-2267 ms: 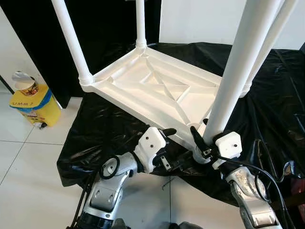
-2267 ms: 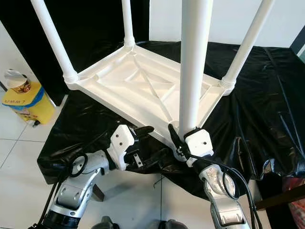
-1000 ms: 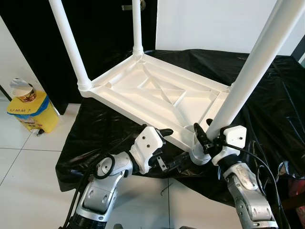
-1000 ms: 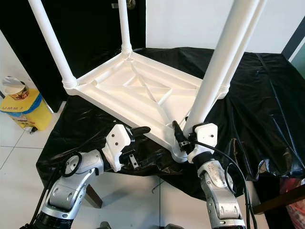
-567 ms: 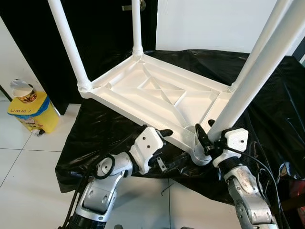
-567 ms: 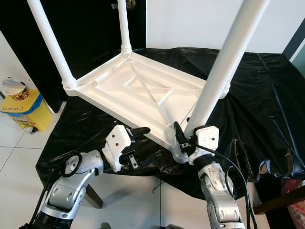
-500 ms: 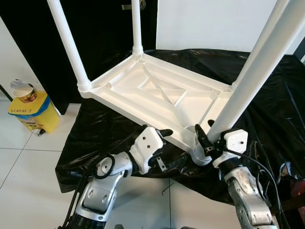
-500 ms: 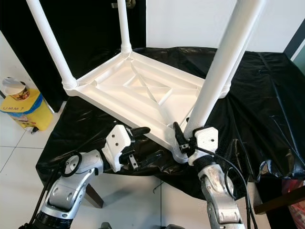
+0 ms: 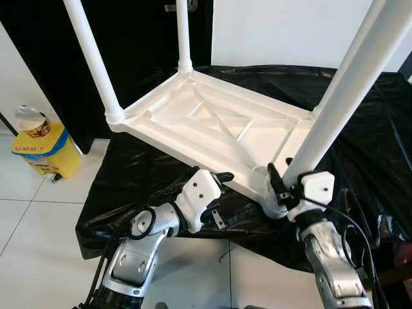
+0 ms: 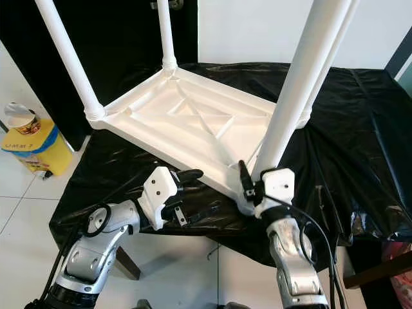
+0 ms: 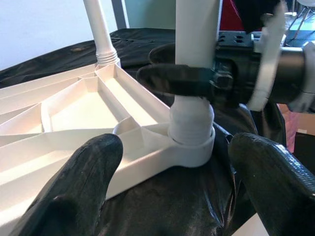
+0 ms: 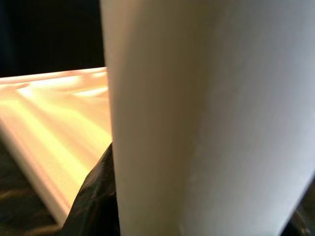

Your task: Building children table

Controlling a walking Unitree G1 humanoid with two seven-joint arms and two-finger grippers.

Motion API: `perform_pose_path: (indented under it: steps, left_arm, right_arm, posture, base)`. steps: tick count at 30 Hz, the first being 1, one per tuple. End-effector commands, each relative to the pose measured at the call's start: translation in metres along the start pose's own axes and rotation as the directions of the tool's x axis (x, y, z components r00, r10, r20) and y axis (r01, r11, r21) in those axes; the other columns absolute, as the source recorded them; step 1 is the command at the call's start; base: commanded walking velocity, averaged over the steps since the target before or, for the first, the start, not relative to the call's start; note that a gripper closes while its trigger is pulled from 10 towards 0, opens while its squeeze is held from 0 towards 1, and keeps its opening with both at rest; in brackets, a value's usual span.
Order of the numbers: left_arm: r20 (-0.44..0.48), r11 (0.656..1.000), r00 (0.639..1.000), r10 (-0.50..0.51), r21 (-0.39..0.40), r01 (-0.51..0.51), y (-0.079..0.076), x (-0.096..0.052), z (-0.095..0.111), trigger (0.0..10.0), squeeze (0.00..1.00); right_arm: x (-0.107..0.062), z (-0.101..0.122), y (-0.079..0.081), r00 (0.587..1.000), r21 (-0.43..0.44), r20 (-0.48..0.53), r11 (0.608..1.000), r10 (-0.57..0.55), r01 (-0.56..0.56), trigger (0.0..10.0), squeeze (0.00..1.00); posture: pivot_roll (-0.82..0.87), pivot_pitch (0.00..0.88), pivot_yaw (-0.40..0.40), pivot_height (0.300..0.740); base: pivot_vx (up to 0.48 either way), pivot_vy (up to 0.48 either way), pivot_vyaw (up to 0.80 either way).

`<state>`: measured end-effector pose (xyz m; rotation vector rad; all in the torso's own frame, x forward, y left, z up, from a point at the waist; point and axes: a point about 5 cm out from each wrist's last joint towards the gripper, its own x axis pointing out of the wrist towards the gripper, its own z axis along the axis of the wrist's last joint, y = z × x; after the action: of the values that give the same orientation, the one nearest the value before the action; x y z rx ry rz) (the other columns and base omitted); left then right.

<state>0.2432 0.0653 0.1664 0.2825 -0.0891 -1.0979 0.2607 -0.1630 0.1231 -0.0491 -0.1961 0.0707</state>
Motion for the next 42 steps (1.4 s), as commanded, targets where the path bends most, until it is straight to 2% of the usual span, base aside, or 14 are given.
perform_pose_path:
  steps: [1, 8, 10, 11, 13, 14, 17, 19, 23, 24, 29, 32, 40, 42]
  left_arm:
    - [0.009, 0.995, 0.995, 0.096, 0.015, -0.096, 0.006, 0.002, 0.003, 10.0, 0.00]
    - [0.035, 0.995, 0.995, 0.096, -0.002, -0.096, 0.009, 0.002, 0.007, 10.0, 0.00]
    - [0.035, 0.995, 0.995, 0.096, -0.002, -0.096, 0.009, 0.002, 0.007, 10.0, 0.00]
    - [0.076, 0.993, 0.993, 0.087, -0.082, -0.080, 0.015, 0.002, 0.014, 10.0, 0.10]
    - [0.076, 0.993, 0.993, 0.087, -0.082, -0.080, 0.015, 0.002, 0.014, 10.0, 0.10]
    - [0.099, 0.990, 0.992, 0.078, -0.124, -0.066, 0.018, 0.003, 0.017, 10.0, 1.00]
    - [0.125, 0.989, 0.990, 0.064, -0.144, -0.045, 0.020, 0.003, 0.021, 10.0, 1.00]
    - [0.154, 0.996, 0.988, 0.016, -0.094, -0.001, 0.024, 0.007, 0.030, 10.0, 1.00]
    - [0.164, 0.998, 0.986, -0.010, -0.054, 0.019, 0.026, 0.010, 0.035, 10.0, 1.00]
    - [0.190, 0.996, 0.977, -0.093, 0.012, 0.093, 0.026, 0.016, 0.049, 10.0, 0.00]
    - [0.199, 0.991, 0.971, -0.132, 0.036, 0.127, 0.025, 0.019, 0.054, 10.0, 0.00]
    - [0.244, 0.972, 0.942, -0.232, 0.091, 0.216, 0.025, 0.025, 0.076, 10.0, 0.00]
    - [0.290, 0.951, 0.906, -0.310, 0.114, 0.289, 0.027, 0.028, 0.095, 10.0, 0.00]
    - [0.314, 0.942, 0.888, -0.337, 0.120, 0.315, 0.029, 0.030, 0.102, 10.0, 0.00]
  right_arm:
    - [-0.014, -0.035, -0.013, 0.976, -0.001, -0.198, 0.996, -0.087, 0.088, 10.0, 0.00]
    - [-0.007, -0.004, 0.005, 0.999, 0.011, -0.034, 0.999, 0.043, -0.043, 10.0, 0.00]
    - [-0.007, -0.004, 0.005, 0.999, 0.011, -0.034, 0.999, 0.043, -0.043, 10.0, 0.00]
    - [0.000, 0.018, 0.002, 0.996, -0.003, 0.029, 0.996, 0.090, -0.089, 10.0, 0.00]
    - [0.000, 0.018, 0.002, 0.996, -0.003, 0.029, 0.996, 0.090, -0.089, 10.0, 0.00]
    - [0.004, 0.026, 0.001, 0.992, -0.014, 0.050, 0.993, 0.116, -0.115, 10.0, 0.00]
    - [0.007, 0.031, 0.000, 0.989, -0.017, 0.059, 0.991, 0.137, -0.136, 10.0, 0.00]
    - [0.013, 0.037, 0.001, 0.970, -0.037, 0.054, 0.971, 0.237, -0.235, 10.0, 0.00]
    - [0.017, 0.040, 0.001, 0.956, -0.047, 0.047, 0.957, 0.289, -0.287, 10.0, 0.00]
    - [0.025, 0.048, -0.002, 0.919, -0.088, 0.042, 0.918, 0.391, -0.387, 10.0, 0.00]
    - [0.029, 0.051, -0.004, 0.905, -0.098, 0.034, 0.903, 0.424, -0.419, 10.0, 0.00]
    - [0.037, 0.059, -0.003, 0.822, -0.141, 0.003, 0.814, 0.569, -0.563, 10.0, 0.00]
    - [0.040, 0.064, 0.000, 0.723, -0.171, -0.040, 0.708, 0.690, -0.685, 10.0, 0.00]
    - [0.042, 0.066, 0.001, 0.667, -0.188, -0.064, 0.647, 0.742, -0.739, 10.0, 0.00]
  posture:
    - [-0.01, 0.079, -0.025, 0.740]
    - [-0.01, 0.076, -0.033, 0.740]
    - [-0.01, 0.076, -0.033, 0.740]
    - [-0.01, 0.072, -0.039, 0.740]
    - [-0.01, 0.072, -0.039, 0.740]
    - [-0.01, 0.070, -0.047, 0.740]
    - [-0.01, 0.069, -0.048, 0.740]
    - [0.00, 0.065, -0.058, 0.740]
    - [0.00, 0.064, -0.061, 0.740]
    - [0.00, 0.061, -0.070, 0.740]
    - [0.00, 0.061, -0.073, 0.740]
    - [0.01, 0.059, -0.082, 0.740]
    - [0.00, 0.055, -0.086, 0.740]
    - [0.00, 0.053, -0.086, 0.740]
  base:
    - [0.000, 0.000, 0.00]
    - [0.000, 0.000, 0.00]
    - [0.000, 0.000, 0.00]
    - [0.000, 0.000, 0.00]
    - [0.000, 0.000, 0.00]
    - [0.000, 0.000, 0.00]
    - [0.000, 0.000, 0.00]
    - [0.000, 0.000, 0.00]
    - [0.000, 0.000, 0.00]
    - [0.000, 0.000, 0.00]
    - [0.000, 0.000, 0.00]
    - [0.000, 0.000, 0.00]
    - [0.000, 0.000, 0.00]
    - [0.000, 0.000, 0.00]
